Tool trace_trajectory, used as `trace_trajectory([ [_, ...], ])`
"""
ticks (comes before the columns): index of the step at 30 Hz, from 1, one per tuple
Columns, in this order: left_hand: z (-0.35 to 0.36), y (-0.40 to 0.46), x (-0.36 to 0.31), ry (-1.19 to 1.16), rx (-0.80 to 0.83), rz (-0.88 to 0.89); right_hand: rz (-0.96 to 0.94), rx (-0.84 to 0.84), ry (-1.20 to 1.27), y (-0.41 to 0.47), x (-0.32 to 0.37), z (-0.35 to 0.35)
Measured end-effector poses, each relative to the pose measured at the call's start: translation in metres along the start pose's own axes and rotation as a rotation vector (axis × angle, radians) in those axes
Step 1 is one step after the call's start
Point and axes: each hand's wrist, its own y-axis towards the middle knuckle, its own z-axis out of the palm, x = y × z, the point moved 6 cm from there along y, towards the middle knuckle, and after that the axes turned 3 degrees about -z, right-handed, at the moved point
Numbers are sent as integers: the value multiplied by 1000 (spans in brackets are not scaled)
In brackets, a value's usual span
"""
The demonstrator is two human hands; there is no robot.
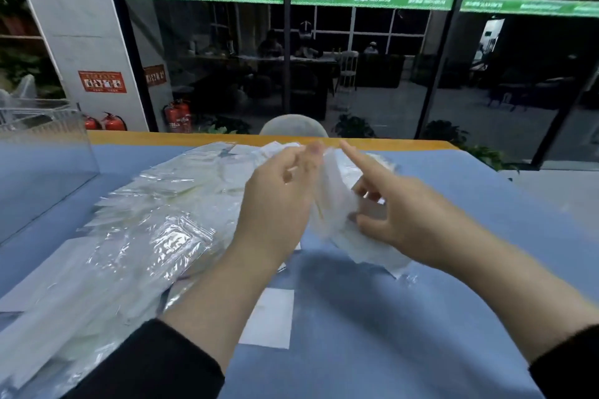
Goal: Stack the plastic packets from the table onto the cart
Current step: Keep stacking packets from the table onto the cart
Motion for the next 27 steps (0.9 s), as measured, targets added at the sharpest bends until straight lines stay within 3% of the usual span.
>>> trace_trajectory([
  [7, 6, 10, 55, 55, 17, -263, 109, -26, 257, -10, -50, 45],
  [12, 16, 6, 53, 5, 63, -193, 32, -77, 342, -7, -54, 48],
  [15, 24, 4, 48, 55, 170, -121, 11, -101, 403, -7, -57, 46],
  [18, 28, 3, 51, 197, 231, -63, 70, 16, 366, -12, -71, 43],
  [21, 22, 4, 55, 177, 192, -78, 150, 119, 343, -18, -89, 43],
  [27, 22, 4, 57, -13, 171, -155, 146, -146, 488, -16, -99, 25],
])
